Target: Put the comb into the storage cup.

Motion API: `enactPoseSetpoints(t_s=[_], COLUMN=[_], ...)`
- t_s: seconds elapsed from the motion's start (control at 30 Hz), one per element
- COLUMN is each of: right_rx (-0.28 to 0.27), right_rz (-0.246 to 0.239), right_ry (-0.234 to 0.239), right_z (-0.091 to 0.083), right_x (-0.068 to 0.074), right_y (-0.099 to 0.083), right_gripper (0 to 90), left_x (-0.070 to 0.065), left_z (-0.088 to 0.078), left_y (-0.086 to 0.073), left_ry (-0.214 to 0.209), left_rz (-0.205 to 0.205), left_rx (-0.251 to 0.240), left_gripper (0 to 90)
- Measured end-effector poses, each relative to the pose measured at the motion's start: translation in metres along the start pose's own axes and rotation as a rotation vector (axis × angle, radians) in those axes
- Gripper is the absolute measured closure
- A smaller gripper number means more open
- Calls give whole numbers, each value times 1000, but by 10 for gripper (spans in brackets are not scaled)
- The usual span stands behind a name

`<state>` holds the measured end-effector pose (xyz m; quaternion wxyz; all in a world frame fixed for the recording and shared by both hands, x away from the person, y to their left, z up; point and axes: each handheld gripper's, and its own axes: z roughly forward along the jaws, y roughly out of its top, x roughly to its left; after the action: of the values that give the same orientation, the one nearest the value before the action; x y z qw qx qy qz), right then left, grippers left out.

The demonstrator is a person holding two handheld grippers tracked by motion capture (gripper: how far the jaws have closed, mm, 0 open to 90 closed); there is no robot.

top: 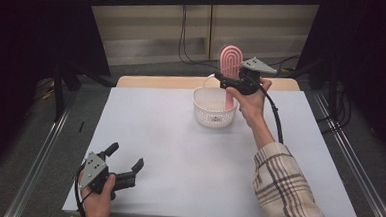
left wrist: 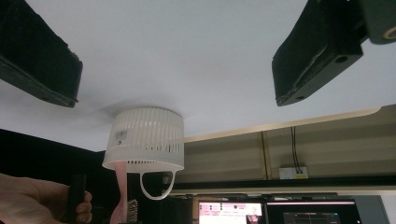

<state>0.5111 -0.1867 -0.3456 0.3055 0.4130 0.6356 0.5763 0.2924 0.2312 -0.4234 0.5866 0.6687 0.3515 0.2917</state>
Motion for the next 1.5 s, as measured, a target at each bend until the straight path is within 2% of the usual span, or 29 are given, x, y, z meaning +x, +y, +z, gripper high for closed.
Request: enactPoseSetpoints(t_s=[0.47,0.7,1.27,1.5], right_rx=[17,20,45,27], right_rz=[3,26,50,77], right_ry=[1,7,8,-3], right_z=[-2,-1,3,6], right_x=[-1,-3,-6,-7], right_y=[-11,-17,-26,-31], right_gripper=[215,214,214,214], left_x=[0,1,1,1], left_z=[-1,-1,0,0], left_y=[0,0,0,0], left_ry=[2,2,0,1], left_rz=[-5,-4,-4,-3], left_rx=[-6,-5,1,0], left_gripper=[19,19,18,18])
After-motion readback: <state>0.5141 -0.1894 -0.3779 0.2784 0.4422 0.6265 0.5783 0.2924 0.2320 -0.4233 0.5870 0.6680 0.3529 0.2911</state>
